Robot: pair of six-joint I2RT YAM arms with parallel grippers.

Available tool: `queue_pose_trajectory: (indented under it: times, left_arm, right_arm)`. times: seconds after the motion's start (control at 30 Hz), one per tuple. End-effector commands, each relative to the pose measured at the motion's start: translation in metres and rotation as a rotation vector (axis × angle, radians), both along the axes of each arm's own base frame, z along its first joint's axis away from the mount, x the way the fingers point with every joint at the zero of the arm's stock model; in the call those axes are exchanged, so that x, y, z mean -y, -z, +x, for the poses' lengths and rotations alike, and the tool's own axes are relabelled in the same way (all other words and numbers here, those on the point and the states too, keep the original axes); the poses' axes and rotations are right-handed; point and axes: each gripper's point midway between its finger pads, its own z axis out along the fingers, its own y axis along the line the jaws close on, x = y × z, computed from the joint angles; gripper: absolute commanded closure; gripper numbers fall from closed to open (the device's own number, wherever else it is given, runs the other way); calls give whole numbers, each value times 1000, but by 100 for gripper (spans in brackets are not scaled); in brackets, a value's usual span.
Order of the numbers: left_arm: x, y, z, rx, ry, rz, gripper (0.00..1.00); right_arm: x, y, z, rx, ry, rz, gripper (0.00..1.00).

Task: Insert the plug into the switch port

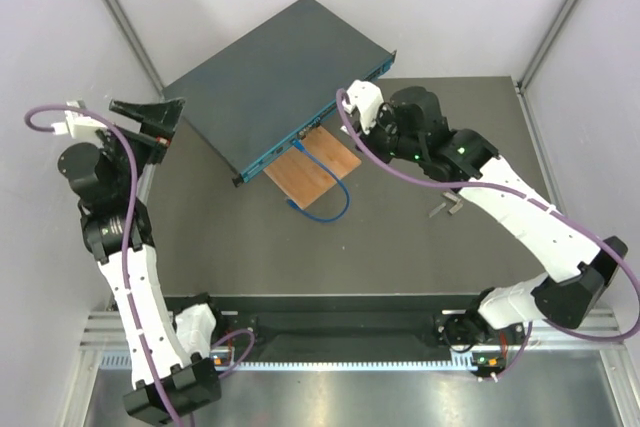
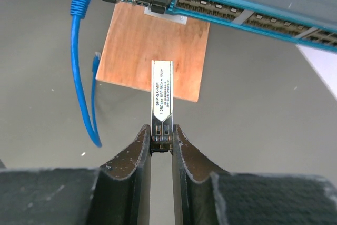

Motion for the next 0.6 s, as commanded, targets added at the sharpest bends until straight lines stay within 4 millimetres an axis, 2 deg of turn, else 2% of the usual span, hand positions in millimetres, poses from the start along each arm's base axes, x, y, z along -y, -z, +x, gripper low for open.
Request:
queue_pose_trajectory:
  times: [0.0, 0.03, 0.07, 0.13, 0.17, 0.23, 0.33, 0.43, 0.57]
  left_arm:
    - [-26, 59, 9, -199, -107, -99, 1]
    - [-26, 65, 13, -209, -92, -116, 1]
    - [-27, 80, 16, -233, -85, -133, 1]
    - [-23, 84, 21, -207, -50, -139, 1]
    - [-22, 96, 22, -230, -38, -154, 1]
    - [-19, 96, 25, -192, -4, -159, 1]
    - [-15, 117, 30, -220, 35, -211, 1]
    - [-12, 119, 35, -183, 83, -245, 1]
    - [-10, 109, 40, -109, 119, -261, 1]
  right_arm:
    - [-4, -16, 8, -13, 67, 78, 100]
    - [-1, -12, 12, -15, 94, 68, 100]
    - [-2, -10, 14, -18, 105, 69, 100]
    - [1, -5, 17, -23, 145, 74, 100]
    - [0, -7, 19, -15, 155, 84, 100]
    - [1, -3, 21, -22, 186, 89, 100]
    - [-1, -2, 21, -33, 199, 101, 100]
    - [-7, 4, 20, -59, 197, 101, 100]
    - [-14, 7, 19, -86, 196, 116, 100]
